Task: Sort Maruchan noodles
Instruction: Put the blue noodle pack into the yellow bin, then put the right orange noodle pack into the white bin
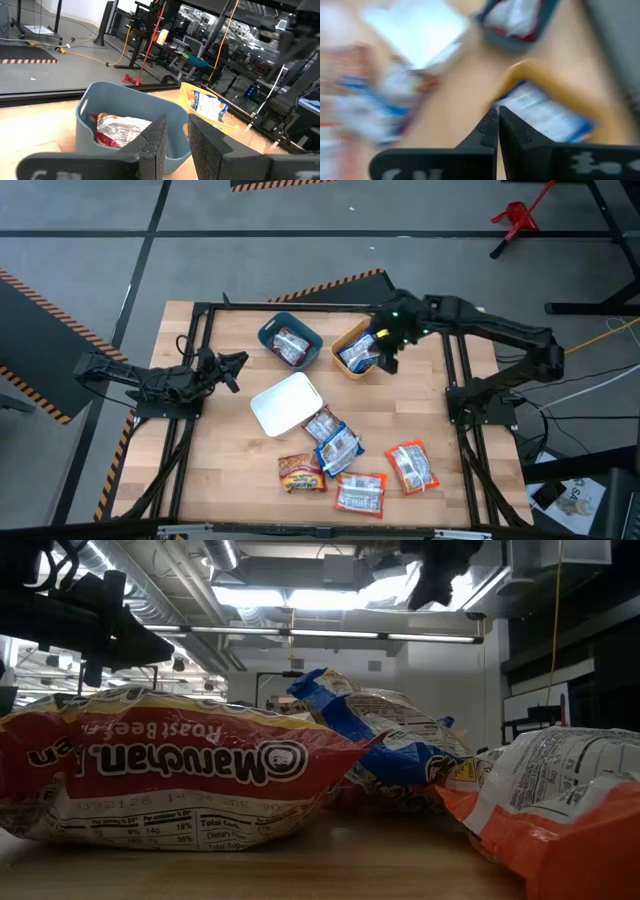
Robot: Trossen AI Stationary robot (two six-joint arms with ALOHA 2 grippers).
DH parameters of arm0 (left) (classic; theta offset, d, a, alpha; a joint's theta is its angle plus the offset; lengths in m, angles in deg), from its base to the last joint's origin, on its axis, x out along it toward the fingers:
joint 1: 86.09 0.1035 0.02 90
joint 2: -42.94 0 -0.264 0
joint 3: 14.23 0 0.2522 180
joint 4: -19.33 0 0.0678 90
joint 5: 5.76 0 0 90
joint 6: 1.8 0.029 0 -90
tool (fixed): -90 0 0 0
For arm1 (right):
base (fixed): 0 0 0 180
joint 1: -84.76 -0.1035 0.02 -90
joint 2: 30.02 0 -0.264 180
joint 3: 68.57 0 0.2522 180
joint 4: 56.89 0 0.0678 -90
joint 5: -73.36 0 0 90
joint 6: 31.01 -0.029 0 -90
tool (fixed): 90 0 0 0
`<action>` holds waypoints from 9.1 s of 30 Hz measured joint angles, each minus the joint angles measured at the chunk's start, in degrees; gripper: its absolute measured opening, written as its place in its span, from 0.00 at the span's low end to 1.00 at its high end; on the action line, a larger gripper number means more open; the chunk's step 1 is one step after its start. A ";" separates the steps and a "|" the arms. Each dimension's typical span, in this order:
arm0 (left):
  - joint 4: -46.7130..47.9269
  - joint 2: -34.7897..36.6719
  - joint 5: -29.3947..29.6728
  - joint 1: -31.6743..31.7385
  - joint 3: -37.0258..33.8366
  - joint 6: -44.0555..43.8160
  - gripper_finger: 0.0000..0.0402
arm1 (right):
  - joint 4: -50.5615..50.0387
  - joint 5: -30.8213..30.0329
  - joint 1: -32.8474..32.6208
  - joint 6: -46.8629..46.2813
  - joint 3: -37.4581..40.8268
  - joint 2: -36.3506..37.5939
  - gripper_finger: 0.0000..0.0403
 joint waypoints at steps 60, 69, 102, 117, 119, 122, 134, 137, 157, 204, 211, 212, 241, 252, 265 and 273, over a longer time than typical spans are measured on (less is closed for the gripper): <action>2.62 0.01 -0.54 0.00 0.02 10.04 0.18 | 33.97 -2.36 -33.81 7.74 13.15 -29.86 0.26; 2.58 0.00 -0.54 -0.01 0.02 10.00 0.18 | 32.17 -2.17 -33.79 -1.81 11.83 -29.50 0.02; 2.43 0.00 -0.34 0.01 0.02 8.93 0.18 | -8.77 -20.42 -12.17 19.30 -8.40 -15.12 0.00; 2.93 0.02 -0.32 -0.01 0.02 8.89 0.18 | -8.20 -17.85 3.81 63.34 -8.44 -18.88 0.00; 2.91 0.02 -0.30 -0.01 0.02 8.26 0.18 | -7.92 -15.89 4.53 65.08 -8.44 -20.31 0.00; 2.91 0.00 0.28 0.01 0.02 7.25 0.18 | -6.84 -14.66 5.22 68.81 -8.44 -22.33 0.00; 2.91 0.01 4.44 -0.01 0.02 7.12 0.18 | -4.69 -10.05 8.03 74.39 -8.44 -28.12 0.00; 2.91 0.02 4.51 -0.01 0.02 7.14 0.18 | -4.62 -9.93 8.25 74.55 -8.44 -28.54 0.03; 3.04 0.01 4.47 0.00 0.02 7.51 0.18 | -13.40 -11.86 4.52 48.91 -24.38 -28.38 0.51; 2.99 0.00 -4.69 0.01 0.02 5.85 0.18 | 8.65 -20.17 -70.59 -121.23 26.08 -9.87 0.85; 3.02 0.00 -4.69 0.01 0.02 4.01 0.18 | 10.43 -19.48 -70.94 -117.29 25.88 -16.59 0.84; 3.04 0.00 -4.69 0.01 0.02 4.01 0.18 | 10.78 -19.18 -70.94 -116.86 25.71 -17.50 0.84; 2.86 0.00 -5.13 -0.01 0.02 2.48 0.18 | 7.60 -31.20 -54.90 -97.83 23.11 -16.44 0.00; 2.86 0.01 -5.13 0.00 0.02 2.50 0.18 | 7.60 -36.10 -41.05 -68.96 14.52 -13.02 0.00; 2.85 0.02 -5.07 0.00 0.02 2.50 0.18 | 37.26 -24.09 -20.23 -11.74 4.92 -16.85 0.00; 2.87 0.02 -4.61 0.00 0.02 2.52 0.18 | 37.56 -7.93 -14.45 6.51 -8.02 -29.05 0.00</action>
